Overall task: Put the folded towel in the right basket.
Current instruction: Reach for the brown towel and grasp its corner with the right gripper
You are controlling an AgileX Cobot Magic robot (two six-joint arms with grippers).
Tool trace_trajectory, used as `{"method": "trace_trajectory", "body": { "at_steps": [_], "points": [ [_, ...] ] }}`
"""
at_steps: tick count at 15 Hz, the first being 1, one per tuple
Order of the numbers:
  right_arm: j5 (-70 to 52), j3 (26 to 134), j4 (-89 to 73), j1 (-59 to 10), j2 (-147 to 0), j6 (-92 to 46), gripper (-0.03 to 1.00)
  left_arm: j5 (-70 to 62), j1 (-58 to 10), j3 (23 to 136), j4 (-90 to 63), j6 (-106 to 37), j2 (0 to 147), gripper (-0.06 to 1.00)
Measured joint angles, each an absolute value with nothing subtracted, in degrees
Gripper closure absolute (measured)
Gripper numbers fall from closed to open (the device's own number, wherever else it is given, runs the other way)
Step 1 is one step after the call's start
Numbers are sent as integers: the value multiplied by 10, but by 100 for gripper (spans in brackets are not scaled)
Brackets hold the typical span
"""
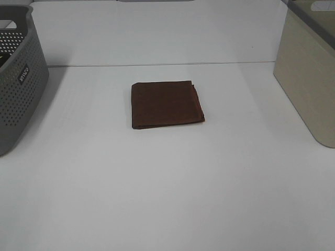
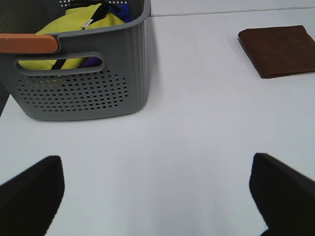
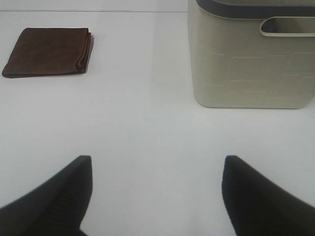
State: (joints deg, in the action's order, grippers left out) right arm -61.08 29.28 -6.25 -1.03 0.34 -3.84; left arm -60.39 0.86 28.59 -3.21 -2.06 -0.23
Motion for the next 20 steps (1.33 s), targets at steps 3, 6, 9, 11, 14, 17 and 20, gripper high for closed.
{"method": "trace_trajectory", "body": {
  "at_steps": [3,6,9,11,14,17,20],
  "points": [
    [-611,293,-62,-10,3,-38,27,-604,9,286,-32,-21,-2,-3],
    [-611,293,-62,-10,3,-38,27,-604,9,286,-32,-21,-2,-3],
    [-611,293,-62,-10,3,-38,27,-604,9,286,-32,-21,-2,-3],
    [-611,293,-62,-10,3,-38,27,-604,9,286,-32,-21,-2,-3],
    [-611,293,-62,-10,3,-38,27,-604,9,286,-32,-21,-2,-3],
    [-611,293,-62,-10,3,-38,27,-604,9,286,-32,-21,-2,-3],
    [-611,293,-62,-10,3,-38,27,-604,9,286,-32,-21,-2,-3]
  ]
}}
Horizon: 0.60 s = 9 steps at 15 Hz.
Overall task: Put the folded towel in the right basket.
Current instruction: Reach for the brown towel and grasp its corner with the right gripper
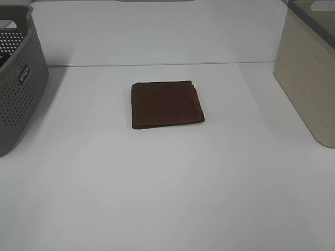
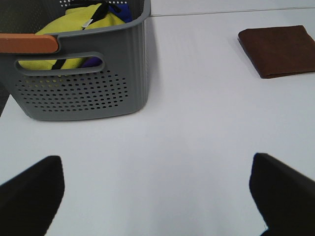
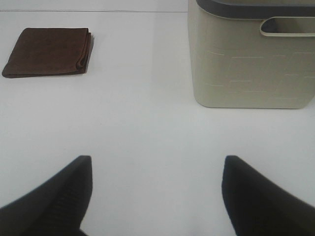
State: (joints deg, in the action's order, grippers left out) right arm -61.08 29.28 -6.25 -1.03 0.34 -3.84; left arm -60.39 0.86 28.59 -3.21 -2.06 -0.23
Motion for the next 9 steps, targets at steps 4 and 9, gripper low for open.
{"method": "trace_trajectory", "body": {
  "at_steps": [4,9],
  "points": [
    [-611,293,-62,-10,3,-38,27,-604,9,286,-32,-21,-2,-3],
    [-611,293,-62,-10,3,-38,27,-604,9,286,-32,-21,-2,-3]
  ]
}}
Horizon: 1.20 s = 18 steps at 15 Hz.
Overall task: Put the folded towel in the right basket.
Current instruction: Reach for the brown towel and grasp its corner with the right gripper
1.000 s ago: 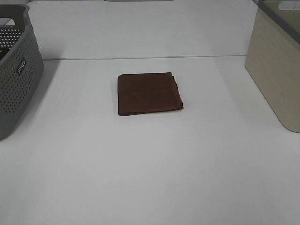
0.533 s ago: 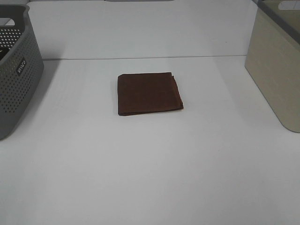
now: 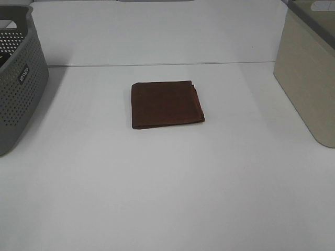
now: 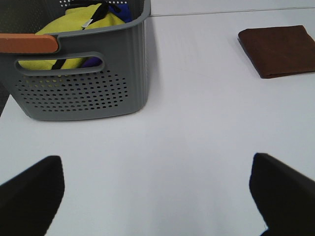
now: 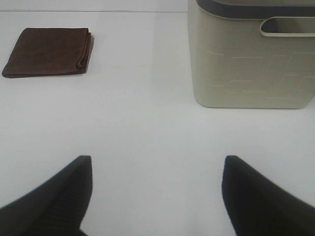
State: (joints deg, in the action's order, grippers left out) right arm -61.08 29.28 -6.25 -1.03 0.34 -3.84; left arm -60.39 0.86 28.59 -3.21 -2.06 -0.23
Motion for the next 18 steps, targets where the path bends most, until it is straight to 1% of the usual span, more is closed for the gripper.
{"method": "trace_trajectory", "body": {
  "at_steps": [14,16,17,18],
  "points": [
    [-597,296,-65,-10,-4,-38,27,-604,9,286,-32,-21,-2,-3],
    [-556,325,-66,-10,-61,-38,27,-604,9,286,-32,-21,-2,-3],
    [-534,349,-66,-10,-109,-38,27,-604,9,286,-32,-21,-2,-3],
    [-515,391,-70,-10,-189,-38,27,-604,9,286,-32,-21,-2,-3]
  ]
}}
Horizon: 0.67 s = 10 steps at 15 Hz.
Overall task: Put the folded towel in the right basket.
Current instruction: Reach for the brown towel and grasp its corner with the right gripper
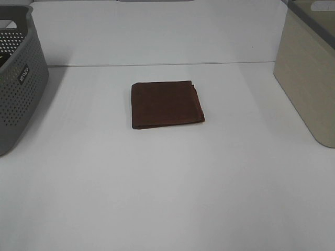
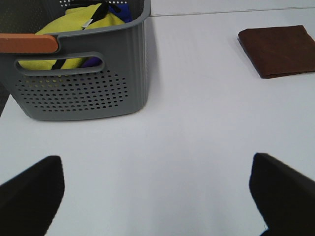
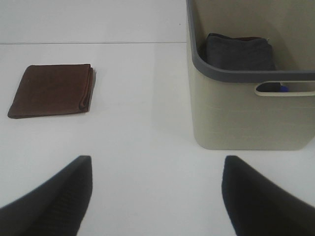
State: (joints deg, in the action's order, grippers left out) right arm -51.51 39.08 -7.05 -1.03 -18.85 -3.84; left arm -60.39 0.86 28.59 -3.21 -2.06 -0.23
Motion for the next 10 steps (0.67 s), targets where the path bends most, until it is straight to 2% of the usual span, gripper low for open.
{"method": "trace_trajectory", "body": {
  "at_steps": [5,10],
  "points": [
    [-502,561,-131,-10,-476,-46,27,-604,9,286,-32,-21,-2,-3],
    [-532,749,-224,-10,-735,-132,27,-604,9,286,-32,-21,-2,-3]
  ]
}}
